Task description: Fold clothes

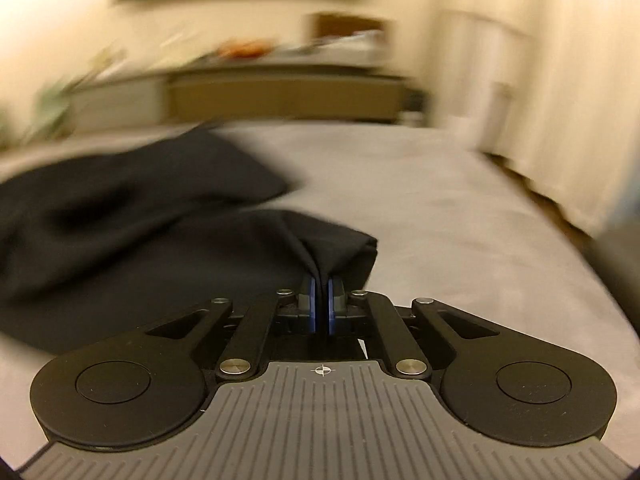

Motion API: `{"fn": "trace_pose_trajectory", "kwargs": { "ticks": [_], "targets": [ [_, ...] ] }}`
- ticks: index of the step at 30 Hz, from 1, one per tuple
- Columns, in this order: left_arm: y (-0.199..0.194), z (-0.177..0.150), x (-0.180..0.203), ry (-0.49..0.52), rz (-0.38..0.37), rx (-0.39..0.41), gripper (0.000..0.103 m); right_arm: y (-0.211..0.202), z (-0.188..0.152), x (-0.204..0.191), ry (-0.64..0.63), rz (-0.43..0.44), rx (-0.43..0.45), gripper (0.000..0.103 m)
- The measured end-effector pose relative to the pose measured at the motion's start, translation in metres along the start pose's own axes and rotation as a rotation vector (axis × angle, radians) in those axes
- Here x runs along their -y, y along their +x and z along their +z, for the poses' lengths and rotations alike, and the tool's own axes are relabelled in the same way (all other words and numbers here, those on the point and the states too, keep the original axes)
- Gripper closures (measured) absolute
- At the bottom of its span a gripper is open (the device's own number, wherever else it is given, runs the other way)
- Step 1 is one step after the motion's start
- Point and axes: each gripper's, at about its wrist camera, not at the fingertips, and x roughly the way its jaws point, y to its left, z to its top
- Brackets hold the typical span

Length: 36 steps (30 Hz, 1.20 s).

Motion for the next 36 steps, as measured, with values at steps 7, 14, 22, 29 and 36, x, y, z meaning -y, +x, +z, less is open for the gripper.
{"fn": "trace_pose_trajectory", "kwargs": {
  "ticks": [7,14,22,29,36],
  "targets": [
    [-0.021,0.015,-0.032,0.011,-0.095,0.030,0.080,0.029,-0.015,0.061,0.124,-0.207,-0.151,0.061],
    [-0.042,0.069,-0.070,-0.115,-0.212,0.182,0.053,-0.029,0.021,0.016,0.094,-0.061,0.158,0.036],
    [0.071,0.135,-0.063,-0.251,-0.260,0.016,0.046,0.070,0.068,-0.148,-0.300,0.270,0.041,0.028],
    [0.081,0.133,-0.046,-0.243,-0.260,0.012,0.045,0.162,0.101,-0.200,-0.346,0.272,-0.033,0.040],
    [0.074,0.137,-0.030,-0.234,-0.266,0.042,0.045,0.179,0.135,-0.153,-0.221,0.184,-0.040,0.103]
  ]
}}
